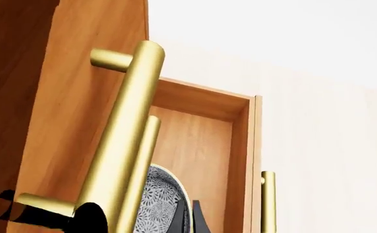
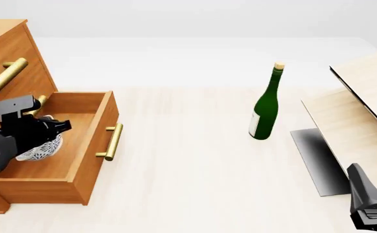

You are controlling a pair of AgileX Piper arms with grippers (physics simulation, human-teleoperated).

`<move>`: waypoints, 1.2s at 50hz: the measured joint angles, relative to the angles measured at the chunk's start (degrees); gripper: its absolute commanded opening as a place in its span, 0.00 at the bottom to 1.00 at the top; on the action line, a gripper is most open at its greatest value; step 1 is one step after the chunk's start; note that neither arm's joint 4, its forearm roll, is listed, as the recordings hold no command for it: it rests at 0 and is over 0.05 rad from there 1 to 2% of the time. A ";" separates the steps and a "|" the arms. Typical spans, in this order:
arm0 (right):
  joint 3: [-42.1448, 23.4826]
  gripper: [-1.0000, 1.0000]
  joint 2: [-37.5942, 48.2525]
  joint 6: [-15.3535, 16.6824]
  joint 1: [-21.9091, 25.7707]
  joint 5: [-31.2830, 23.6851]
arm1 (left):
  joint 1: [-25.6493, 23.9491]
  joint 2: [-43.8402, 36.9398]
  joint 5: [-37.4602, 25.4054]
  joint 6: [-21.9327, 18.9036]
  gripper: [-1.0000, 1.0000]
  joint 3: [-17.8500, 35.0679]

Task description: Put the bowl in the bottom drawer of the cabinet.

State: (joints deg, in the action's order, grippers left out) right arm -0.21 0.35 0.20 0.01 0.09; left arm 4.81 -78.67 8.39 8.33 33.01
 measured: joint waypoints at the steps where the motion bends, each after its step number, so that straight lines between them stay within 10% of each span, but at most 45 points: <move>1: 0.00 1.00 0.00 0.00 0.00 0.00 | -0.01 -0.16 0.27 0.06 0.00 -0.12; 2: 0.00 1.00 0.00 0.00 0.00 0.00 | -0.04 -0.29 0.51 0.14 0.00 -0.23; 3: 0.00 1.00 0.00 0.00 0.00 0.00 | -0.06 -0.40 0.74 0.21 1.00 -0.33; 60: 0.00 1.00 0.00 0.00 0.00 0.00 | -5.40 4.57 0.09 3.27 1.00 1.28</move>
State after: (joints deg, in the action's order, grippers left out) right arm -0.21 0.35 0.20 0.01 0.09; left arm -0.59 -74.10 8.48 11.60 34.29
